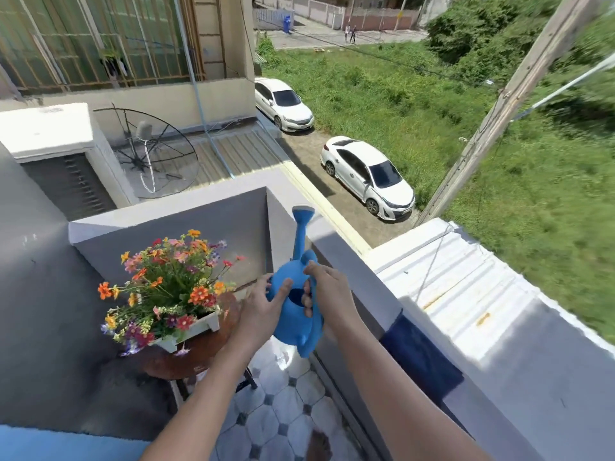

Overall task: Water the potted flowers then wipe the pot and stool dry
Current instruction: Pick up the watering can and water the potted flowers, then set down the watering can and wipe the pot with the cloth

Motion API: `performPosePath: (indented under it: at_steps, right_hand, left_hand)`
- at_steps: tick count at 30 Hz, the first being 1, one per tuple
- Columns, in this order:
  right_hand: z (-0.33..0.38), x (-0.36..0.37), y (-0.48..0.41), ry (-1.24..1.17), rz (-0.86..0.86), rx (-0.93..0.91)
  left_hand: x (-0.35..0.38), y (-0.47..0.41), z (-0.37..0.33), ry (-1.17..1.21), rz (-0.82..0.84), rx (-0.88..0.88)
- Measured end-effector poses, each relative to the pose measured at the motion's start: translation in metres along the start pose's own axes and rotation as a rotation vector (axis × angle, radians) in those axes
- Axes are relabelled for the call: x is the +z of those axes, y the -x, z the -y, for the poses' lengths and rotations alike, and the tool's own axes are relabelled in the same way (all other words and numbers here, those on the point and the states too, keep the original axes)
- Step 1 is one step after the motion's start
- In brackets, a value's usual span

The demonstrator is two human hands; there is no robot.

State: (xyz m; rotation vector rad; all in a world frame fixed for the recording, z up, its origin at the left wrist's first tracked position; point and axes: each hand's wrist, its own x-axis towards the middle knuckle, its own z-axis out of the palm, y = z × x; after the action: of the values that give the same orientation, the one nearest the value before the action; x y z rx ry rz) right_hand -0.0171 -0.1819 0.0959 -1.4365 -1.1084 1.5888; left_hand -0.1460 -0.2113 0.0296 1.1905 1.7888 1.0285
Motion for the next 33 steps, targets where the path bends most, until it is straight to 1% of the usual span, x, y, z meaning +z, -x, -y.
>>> performPosePath:
  at_steps: [2,6,12,14,17,20,24,30,31,33]
  right_hand:
    - [-0.006,-0.02,-0.009,-0.064,-0.076,0.007]
    - [-0.014,-0.059,-0.032,-0.093,-0.218,0.037]
    - [-0.03,-0.112,-0.076,-0.241,-0.362,0.092]
    - [-0.032,-0.128,-0.087,-0.205,-0.357,0.091]
    - [-0.032,-0.152,-0.106,-0.088,-0.31,0.074]
    - [-0.033,-0.169,-0.122,-0.039,-0.274,0.039]
    - [-0.034,-0.18,-0.14,0.021,-0.213,0.043]
    - [-0.034,-0.194,-0.154,0.006,-0.141,0.014]
    - [-0.034,-0.198,-0.153,0.007,-0.135,0.007]
    - [-0.038,-0.205,-0.146,0.019,-0.165,-0.001]
  left_hand:
    - [0.024,-0.009,-0.005,0.009,0.077,0.001]
    - [0.071,-0.032,-0.01,0.071,0.24,-0.004]
    - [0.141,-0.074,-0.023,0.099,0.4,-0.077]
    - [0.158,-0.09,-0.027,0.084,0.44,-0.066]
    - [0.174,-0.117,-0.038,0.068,0.467,-0.04]
    - [0.184,-0.146,-0.039,0.026,0.48,-0.027]
    - [0.197,-0.169,-0.038,-0.013,0.48,0.003]
    - [0.2,-0.184,-0.033,0.005,0.497,-0.067]
    - [0.201,-0.184,-0.035,-0.004,0.484,-0.07]
    - [0.2,-0.177,-0.048,-0.047,0.38,-0.056]
